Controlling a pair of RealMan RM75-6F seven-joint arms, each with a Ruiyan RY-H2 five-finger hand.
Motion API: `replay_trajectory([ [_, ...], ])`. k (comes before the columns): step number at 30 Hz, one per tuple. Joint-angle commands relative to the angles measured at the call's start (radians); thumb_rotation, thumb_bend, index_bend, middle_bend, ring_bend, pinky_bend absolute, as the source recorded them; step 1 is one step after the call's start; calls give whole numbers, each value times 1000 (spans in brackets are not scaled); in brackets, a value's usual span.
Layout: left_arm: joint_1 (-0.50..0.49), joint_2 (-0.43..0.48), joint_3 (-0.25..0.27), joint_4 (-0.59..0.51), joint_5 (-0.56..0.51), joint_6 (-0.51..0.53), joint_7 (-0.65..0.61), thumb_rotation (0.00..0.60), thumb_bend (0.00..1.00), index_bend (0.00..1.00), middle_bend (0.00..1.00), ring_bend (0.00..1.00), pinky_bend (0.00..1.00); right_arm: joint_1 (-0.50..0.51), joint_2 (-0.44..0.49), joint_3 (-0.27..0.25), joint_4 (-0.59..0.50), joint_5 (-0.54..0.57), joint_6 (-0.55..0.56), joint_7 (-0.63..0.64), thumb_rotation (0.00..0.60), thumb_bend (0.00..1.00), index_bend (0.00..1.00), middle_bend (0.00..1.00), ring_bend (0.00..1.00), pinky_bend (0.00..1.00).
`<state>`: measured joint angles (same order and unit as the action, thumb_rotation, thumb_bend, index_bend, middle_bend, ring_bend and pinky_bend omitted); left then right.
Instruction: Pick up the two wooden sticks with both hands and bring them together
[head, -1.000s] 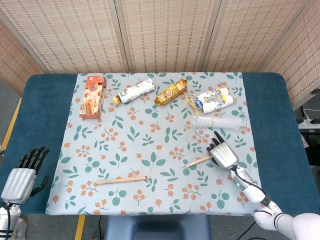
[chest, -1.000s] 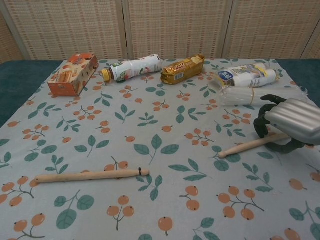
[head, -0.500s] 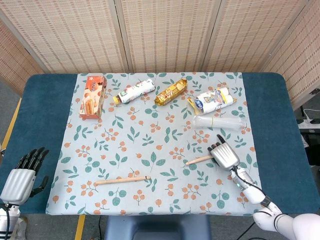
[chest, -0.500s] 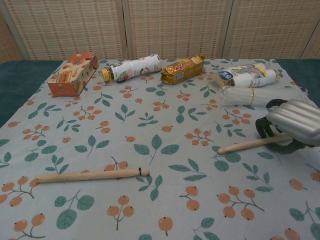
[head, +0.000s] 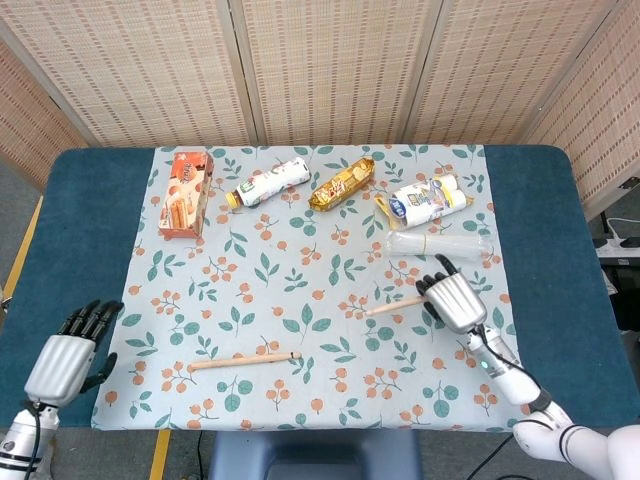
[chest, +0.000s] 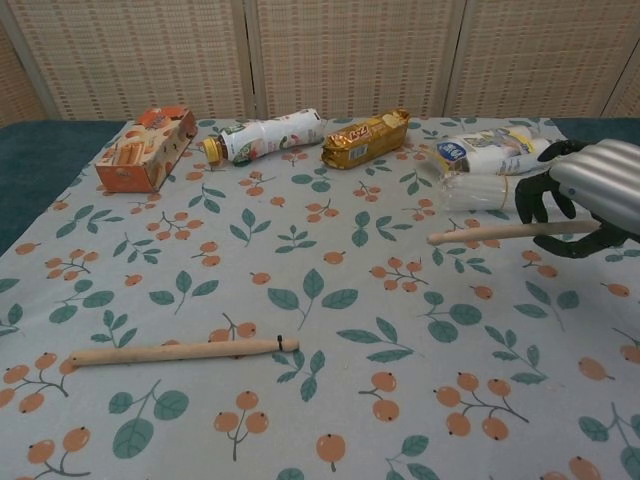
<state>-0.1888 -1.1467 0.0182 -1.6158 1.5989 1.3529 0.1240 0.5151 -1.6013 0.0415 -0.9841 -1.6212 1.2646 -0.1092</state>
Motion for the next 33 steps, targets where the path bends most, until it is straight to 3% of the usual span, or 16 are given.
replay_trajectory([
  [1, -45, -28, 9, -30, 14, -71, 87, 600, 455, 49, 138, 75, 168, 5, 71, 47, -130, 48, -3, 9, 600, 502, 888, 735, 595, 178],
  [8, -101, -140, 17, -71, -43, -211, 278, 600, 456, 51, 148, 79, 166, 6, 175, 100, -325, 138, -53, 34, 600, 502, 888, 735, 595, 178],
  [15, -101, -267, 34, -71, -58, -217, 461, 600, 455, 133, 214, 108, 167, 11, 258, 147, -443, 191, -61, 3, 600, 502, 888, 735, 595, 178],
  [22, -108, -408, 8, 23, -84, -198, 568, 600, 456, 194, 303, 166, 166, 0, 289, 147, -474, 205, -55, -4, 600, 502, 885, 735, 595, 178],
  [33, -115, -492, -2, 87, -126, -189, 674, 600, 459, 252, 382, 212, 188, -2, 298, 137, -454, 211, -68, 5, 600, 502, 884, 735, 595, 178],
])
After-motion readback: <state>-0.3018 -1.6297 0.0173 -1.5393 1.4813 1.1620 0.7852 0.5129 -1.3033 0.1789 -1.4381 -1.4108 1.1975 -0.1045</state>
